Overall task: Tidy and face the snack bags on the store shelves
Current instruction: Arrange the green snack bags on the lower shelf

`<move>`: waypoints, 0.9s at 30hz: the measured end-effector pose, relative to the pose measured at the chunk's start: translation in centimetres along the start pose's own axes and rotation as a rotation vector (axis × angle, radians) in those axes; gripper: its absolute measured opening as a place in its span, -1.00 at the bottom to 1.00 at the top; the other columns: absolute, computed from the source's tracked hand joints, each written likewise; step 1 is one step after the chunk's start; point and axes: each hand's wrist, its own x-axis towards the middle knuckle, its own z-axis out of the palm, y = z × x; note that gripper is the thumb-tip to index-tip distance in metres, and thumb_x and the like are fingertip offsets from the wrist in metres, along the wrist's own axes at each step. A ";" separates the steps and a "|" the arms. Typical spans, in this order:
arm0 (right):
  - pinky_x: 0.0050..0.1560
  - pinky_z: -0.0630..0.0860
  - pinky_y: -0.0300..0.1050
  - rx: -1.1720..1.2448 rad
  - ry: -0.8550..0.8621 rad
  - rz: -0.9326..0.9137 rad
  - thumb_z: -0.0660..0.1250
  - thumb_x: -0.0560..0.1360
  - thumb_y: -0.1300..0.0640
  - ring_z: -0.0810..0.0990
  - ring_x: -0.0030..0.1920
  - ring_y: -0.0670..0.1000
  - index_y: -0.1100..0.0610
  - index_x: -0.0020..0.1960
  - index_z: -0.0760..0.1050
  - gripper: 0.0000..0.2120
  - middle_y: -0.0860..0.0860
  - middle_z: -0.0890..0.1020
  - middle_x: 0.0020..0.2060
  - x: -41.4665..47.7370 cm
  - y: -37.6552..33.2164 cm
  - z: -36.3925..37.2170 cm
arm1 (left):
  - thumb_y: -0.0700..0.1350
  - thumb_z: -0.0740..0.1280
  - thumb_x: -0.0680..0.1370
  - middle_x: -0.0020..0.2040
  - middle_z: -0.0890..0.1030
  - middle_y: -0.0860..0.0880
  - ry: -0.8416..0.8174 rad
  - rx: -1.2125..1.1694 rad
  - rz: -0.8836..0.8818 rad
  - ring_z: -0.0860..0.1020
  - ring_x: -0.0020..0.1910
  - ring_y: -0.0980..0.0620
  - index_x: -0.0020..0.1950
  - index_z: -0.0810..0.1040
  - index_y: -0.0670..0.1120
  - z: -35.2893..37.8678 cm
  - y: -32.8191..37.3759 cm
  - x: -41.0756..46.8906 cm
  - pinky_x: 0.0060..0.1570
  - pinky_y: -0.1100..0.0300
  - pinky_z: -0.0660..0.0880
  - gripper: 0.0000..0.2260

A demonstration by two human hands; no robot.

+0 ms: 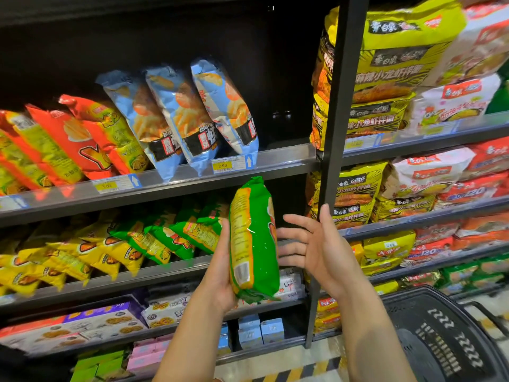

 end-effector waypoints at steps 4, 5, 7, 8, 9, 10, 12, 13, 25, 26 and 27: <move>-0.07 0.68 0.05 -0.058 -0.021 -0.043 0.03 0.50 -0.41 0.73 0.00 0.14 0.16 0.40 0.48 -0.22 0.18 0.72 0.16 0.0 -0.2 0.0 | 0.46 0.11 0.57 0.19 0.73 -0.19 -0.023 -0.041 0.031 0.76 0.03 -0.12 0.12 0.79 -0.05 -0.3 -0.5 0.7 -0.11 0.01 0.69 -0.30; -0.04 0.68 0.05 -0.093 -0.014 -0.042 0.05 0.49 -0.42 0.73 0.04 0.13 0.14 0.40 0.48 -0.22 0.14 0.72 0.17 0.0 -0.2 0.0 | 0.46 0.10 0.56 0.23 0.71 -0.20 -0.024 -0.013 0.039 0.74 0.11 -0.14 0.18 0.77 -0.06 -0.2 -0.4 0.7 0.02 -0.05 0.67 -0.29; 0.11 0.67 0.09 -0.180 -0.018 -0.023 0.09 0.49 -0.42 0.73 0.14 0.07 0.05 0.43 0.46 -0.26 0.05 0.71 0.21 -0.2 -0.1 -0.1 | 0.47 0.11 0.55 0.30 0.68 -0.20 -0.021 0.059 0.092 0.68 0.27 -0.19 0.36 0.67 -0.06 0.3 -0.1 0.8 0.29 -0.19 0.56 -0.26; 0.21 0.64 0.11 -0.243 -0.028 -0.020 0.12 0.50 -0.41 0.71 0.19 0.03 0.00 0.45 0.45 -0.31 0.00 0.70 0.24 -0.2 -0.1 -0.1 | 0.48 0.14 0.54 0.31 0.68 -0.18 -0.006 0.111 0.133 0.66 0.30 -0.19 0.42 0.62 -0.03 0.5 0.0 0.9 0.36 -0.23 0.51 -0.27; 0.29 0.60 0.13 -0.316 -0.044 -0.024 0.18 0.53 -0.38 0.69 0.22 -0.01 -0.04 0.44 0.47 -0.38 -0.05 0.70 0.24 -0.4 -0.2 0.0 | 0.49 0.20 0.52 0.32 0.68 -0.14 0.007 0.176 0.182 0.66 0.31 -0.18 0.46 0.57 0.01 0.8 0.0 0.9 0.40 -0.25 0.49 -0.28; 0.32 0.58 0.13 -0.395 -0.059 -0.042 0.25 0.55 -0.31 0.68 0.23 -0.05 -0.06 0.41 0.50 -0.47 -0.08 0.70 0.23 -0.5 -0.1 0.0 | 0.49 0.26 0.49 0.33 0.68 -0.08 0.013 0.242 0.227 0.66 0.31 -0.14 0.48 0.53 0.06 1.1 -0.1 1.0 0.41 -0.25 0.48 -0.28; 0.31 0.59 0.13 -0.480 -0.053 -0.090 0.40 0.53 -0.15 0.70 0.19 -0.05 -0.06 0.36 0.55 -0.57 -0.09 0.73 0.18 -0.7 0.0 0.0 | 0.39 0.35 0.50 0.33 0.68 0.01 0.004 0.354 0.292 0.66 0.31 -0.05 0.50 0.47 0.10 1.4 -0.4 1.1 0.39 -0.23 0.51 -0.36; 0.29 0.61 0.14 -0.502 -0.026 -0.111 0.46 0.52 -0.08 0.71 0.17 -0.05 -0.05 0.34 0.56 -0.59 -0.08 0.73 0.16 -0.8 0.0 -0.3 | 0.28 0.37 0.54 0.32 0.69 0.02 -0.010 0.383 0.315 0.66 0.30 -0.04 0.49 0.46 0.09 1.3 -0.5 1.1 0.37 -0.21 0.53 -0.44; 0.29 0.56 0.01 -0.747 -0.003 -0.267 0.62 0.40 0.24 0.64 0.27 -0.04 -0.23 0.33 0.52 -0.36 -0.10 0.70 0.19 -0.3 0.8 -4.1 | -0.35 0.61 0.42 0.16 0.73 -0.04 -0.095 0.803 0.452 0.68 0.19 0.05 0.34 0.57 -0.13 -1.5 -0.2 0.8 0.10 0.26 0.61 -0.48; 0.27 0.57 -0.02 -0.753 0.003 -0.243 0.62 0.41 0.25 0.65 0.25 -0.07 -0.19 0.32 0.55 -0.40 -0.12 0.71 0.17 -0.3 0.8 -4.1 | -0.33 0.62 0.42 0.11 0.74 0.01 -0.084 0.801 0.454 0.68 0.15 0.10 0.28 0.59 -0.10 -1.4 -0.1 0.6 0.06 0.32 0.59 -0.52; 0.23 0.59 -0.08 -0.760 0.009 -0.221 0.61 0.42 0.27 0.66 0.20 -0.14 -0.14 0.27 0.58 -0.46 -0.18 0.72 0.11 -0.3 0.8 -4.2 | -0.29 0.63 0.41 0.08 0.75 0.08 -0.069 0.790 0.452 0.69 0.11 0.15 0.24 0.58 -0.07 -1.1 0.1 0.4 0.04 0.36 0.57 -0.54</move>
